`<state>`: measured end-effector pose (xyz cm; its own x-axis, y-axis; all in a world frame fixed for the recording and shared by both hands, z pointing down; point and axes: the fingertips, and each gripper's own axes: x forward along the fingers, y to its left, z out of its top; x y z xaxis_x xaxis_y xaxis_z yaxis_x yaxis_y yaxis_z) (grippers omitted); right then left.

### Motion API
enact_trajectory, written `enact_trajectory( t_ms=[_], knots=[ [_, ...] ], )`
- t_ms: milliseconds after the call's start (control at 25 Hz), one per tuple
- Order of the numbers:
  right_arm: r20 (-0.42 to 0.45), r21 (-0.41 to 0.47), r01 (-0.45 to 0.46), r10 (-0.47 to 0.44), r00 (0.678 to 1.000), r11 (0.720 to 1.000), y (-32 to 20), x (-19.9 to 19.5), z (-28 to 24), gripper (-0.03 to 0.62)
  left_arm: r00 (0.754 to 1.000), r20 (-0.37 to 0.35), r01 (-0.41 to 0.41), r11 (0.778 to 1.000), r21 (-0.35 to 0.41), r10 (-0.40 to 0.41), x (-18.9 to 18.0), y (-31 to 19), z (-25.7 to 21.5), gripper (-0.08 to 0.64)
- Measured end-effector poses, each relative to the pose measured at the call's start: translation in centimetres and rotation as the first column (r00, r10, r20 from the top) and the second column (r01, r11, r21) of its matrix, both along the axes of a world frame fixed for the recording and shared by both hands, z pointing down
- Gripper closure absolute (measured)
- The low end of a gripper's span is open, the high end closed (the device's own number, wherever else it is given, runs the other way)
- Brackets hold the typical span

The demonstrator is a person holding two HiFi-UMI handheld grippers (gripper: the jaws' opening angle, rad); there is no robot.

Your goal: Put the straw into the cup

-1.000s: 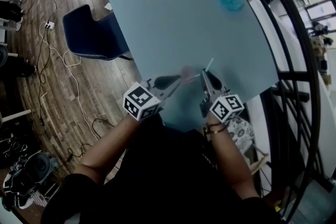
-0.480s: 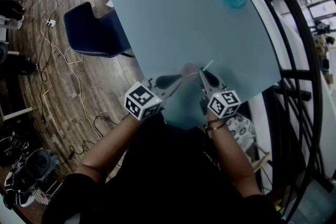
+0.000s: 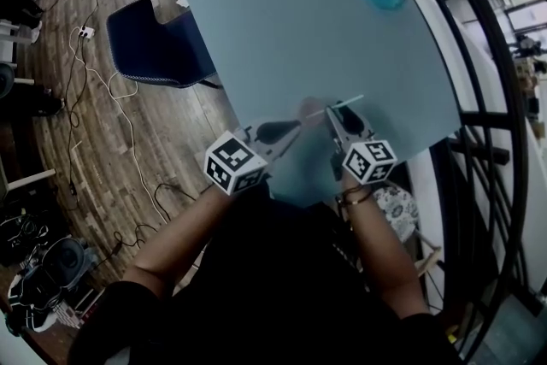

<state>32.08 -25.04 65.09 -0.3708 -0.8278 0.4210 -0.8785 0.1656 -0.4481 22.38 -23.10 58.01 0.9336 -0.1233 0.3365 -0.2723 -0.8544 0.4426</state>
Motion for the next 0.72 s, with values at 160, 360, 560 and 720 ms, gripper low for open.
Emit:
enact_trajectory(
  t_ms=[160, 360, 560, 720],
  knots=[
    [0.004, -0.005, -0.014, 0.014, 1.0, 1.0, -0.1, 0.7, 0.3, 0.42, 1.0, -0.001, 0.005, 1.0, -0.001, -0.005, -0.2, 0.1, -0.1, 0.549],
    [0.008, -0.011, -0.042, 0.042, 0.999, 0.999, 0.5, 1.2, 0.7, 0.407, 1.0, -0.002, 0.013, 1.0, -0.002, -0.013, -0.7, 0.0, -0.1, 0.549],
    [0.003, -0.009, -0.074, 0.075, 0.997, 0.997, 0.7, 1.0, 0.7, 0.405, 1.0, -0.007, 0.001, 1.0, -0.004, -0.001, -1.1, -0.5, 0.1, 0.549],
    [0.004, 0.008, -0.109, 0.109, 0.994, 0.994, 1.3, 0.6, -0.1, 0.407, 0.999, -0.016, -0.033, 0.999, 0.0, 0.033, -1.4, -0.3, -0.5, 0.549]
  ],
)
